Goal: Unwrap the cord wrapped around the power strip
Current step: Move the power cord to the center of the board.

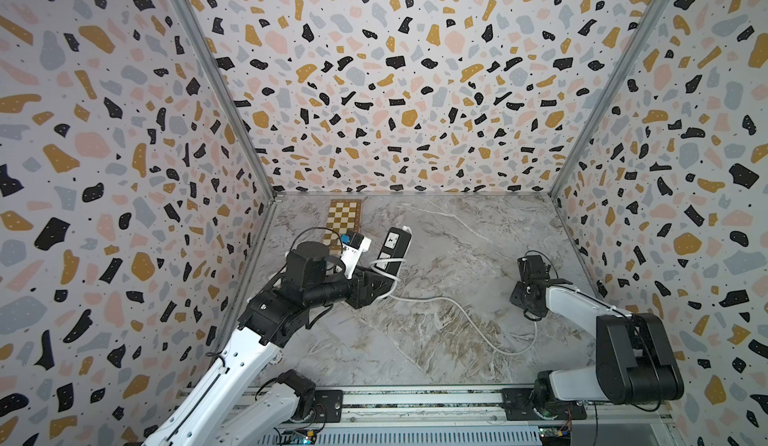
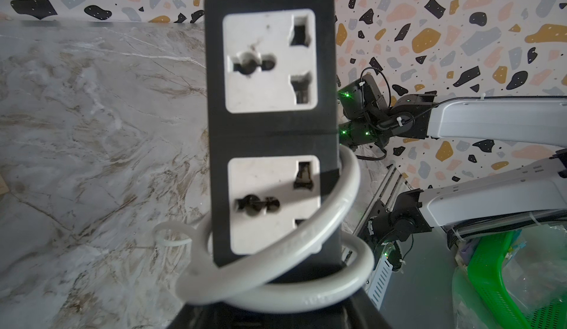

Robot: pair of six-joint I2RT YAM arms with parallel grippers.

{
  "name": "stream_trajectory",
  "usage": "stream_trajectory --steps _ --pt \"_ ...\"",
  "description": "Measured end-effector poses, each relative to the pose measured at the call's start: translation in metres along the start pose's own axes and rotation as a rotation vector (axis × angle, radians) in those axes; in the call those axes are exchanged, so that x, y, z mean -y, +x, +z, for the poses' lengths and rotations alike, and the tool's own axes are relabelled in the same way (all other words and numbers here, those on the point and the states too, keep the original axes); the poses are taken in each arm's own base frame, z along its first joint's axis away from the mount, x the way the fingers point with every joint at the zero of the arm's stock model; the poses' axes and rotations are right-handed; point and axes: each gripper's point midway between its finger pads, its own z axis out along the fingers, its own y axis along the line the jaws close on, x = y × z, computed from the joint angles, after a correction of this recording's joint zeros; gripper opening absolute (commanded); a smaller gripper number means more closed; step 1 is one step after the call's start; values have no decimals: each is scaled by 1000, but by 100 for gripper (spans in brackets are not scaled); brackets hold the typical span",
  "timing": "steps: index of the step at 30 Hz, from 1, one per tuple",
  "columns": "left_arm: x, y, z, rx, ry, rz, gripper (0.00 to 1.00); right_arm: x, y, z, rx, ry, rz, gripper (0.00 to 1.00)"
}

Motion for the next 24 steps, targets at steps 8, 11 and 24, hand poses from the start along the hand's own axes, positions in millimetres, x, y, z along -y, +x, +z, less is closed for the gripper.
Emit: stream_trajectory --steps 8,11,24 --pt "0 2 0 -6 -2 -2 0 -27 -29 12 10 -61 -21 0" --pt "0 2 0 -8 -2 -2 0 -50 -56 15 25 -111 -41 0" --pt "-4 5 5 -28 -8 -12 0 -147 -169 19 139 -302 -155 15"
